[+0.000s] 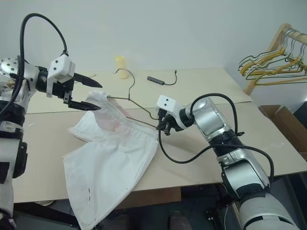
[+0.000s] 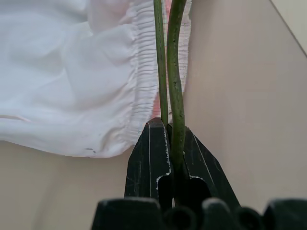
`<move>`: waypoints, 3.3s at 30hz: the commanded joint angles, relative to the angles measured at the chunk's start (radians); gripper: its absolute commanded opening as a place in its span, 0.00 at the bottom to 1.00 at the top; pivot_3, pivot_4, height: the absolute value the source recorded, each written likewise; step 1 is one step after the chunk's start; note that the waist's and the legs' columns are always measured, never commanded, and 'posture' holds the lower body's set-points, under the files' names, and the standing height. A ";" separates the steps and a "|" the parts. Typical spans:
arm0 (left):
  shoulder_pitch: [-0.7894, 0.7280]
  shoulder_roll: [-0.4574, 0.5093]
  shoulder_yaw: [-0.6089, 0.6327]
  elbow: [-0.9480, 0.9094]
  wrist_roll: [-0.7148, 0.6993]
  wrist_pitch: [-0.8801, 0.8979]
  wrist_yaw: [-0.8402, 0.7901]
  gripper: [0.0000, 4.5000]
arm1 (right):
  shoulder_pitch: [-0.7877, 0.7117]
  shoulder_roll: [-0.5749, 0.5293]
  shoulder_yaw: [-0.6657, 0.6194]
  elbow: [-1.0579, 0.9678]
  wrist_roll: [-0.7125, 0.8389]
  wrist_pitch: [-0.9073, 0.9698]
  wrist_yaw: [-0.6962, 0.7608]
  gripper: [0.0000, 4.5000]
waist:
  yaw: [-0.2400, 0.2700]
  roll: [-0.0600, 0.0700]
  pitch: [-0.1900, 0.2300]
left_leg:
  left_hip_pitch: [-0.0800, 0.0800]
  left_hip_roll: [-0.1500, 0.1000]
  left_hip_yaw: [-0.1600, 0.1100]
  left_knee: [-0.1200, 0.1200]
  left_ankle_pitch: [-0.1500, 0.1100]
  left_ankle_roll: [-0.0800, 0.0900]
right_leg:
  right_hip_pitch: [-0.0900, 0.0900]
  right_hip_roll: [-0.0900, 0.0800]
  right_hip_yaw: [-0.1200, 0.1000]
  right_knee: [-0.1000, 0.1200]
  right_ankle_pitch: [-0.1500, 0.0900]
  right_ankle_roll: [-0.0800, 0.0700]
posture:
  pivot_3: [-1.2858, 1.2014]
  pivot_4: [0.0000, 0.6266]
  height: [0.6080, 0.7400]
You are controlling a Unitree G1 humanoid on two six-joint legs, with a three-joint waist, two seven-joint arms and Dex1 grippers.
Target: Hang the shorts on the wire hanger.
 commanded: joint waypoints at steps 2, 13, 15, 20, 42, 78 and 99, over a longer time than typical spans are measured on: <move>-0.055 0.013 -0.051 0.033 -0.028 -0.001 -0.003 0.91 | -0.026 -0.006 0.005 -0.078 0.003 0.025 -0.001 0.00 | 0.000 0.000 0.000 | 0.000 0.000 0.000 0.000 0.000 0.000 | 0.000 0.000 0.000 0.000 0.000 0.000 | 0.51 0.00 1.00; -0.057 -0.012 -0.133 0.105 -0.026 -0.003 -0.003 0.76 | -0.024 -0.010 0.018 -0.141 0.014 0.064 -0.002 0.00 | -0.003 0.000 0.000 | 0.000 0.000 0.000 0.000 0.000 0.000 | -0.001 0.000 0.000 0.001 0.000 0.000 | 0.51 0.00 1.00; -0.058 -0.014 -0.150 0.106 -0.039 0.016 -0.003 0.68 | -0.022 -0.011 0.019 -0.150 0.014 0.066 -0.001 0.00 | -0.003 0.000 0.000 | 0.000 0.000 0.000 0.000 0.000 0.000 | -0.001 0.000 0.000 0.001 0.000 0.000 | 0.50 0.00 1.00; -0.056 -0.013 -0.164 0.102 -0.061 0.022 -0.003 0.33 | -0.013 -0.014 0.019 -0.166 0.016 0.075 -0.005 0.00 | -0.004 0.000 0.000 | 0.000 0.000 0.000 0.001 0.000 0.000 | -0.001 0.000 0.000 0.003 0.000 0.000 | 0.50 0.00 1.00; -0.040 0.005 -0.142 0.120 -0.081 -0.055 -0.003 0.00 | 0.141 -0.036 -0.130 -0.234 0.027 -0.038 -0.169 0.56 | -0.026 0.000 0.000 | 0.000 0.000 0.000 0.002 0.000 0.000 | -0.001 0.000 0.001 0.004 -0.001 0.000 | 0.49 0.00 1.00; 0.021 0.062 -0.062 0.075 -0.081 -0.040 -0.003 0.00 | 0.400 0.333 -0.406 -0.290 0.420 0.425 -0.582 0.42 | -0.024 -0.001 0.000 | 0.001 0.000 -0.002 0.002 0.000 0.000 | 0.001 0.000 0.001 0.006 -0.001 0.000 | 0.51 0.00 1.00; 0.105 0.169 -0.127 -0.082 -0.226 0.046 -0.003 0.00 | 0.298 0.126 -0.408 -0.047 0.273 0.092 -0.611 0.00 | -0.021 -0.001 0.000 | 0.001 0.000 -0.002 0.002 0.000 0.000 | 0.001 0.000 0.001 0.005 -0.001 0.000 | 0.52 0.00 1.00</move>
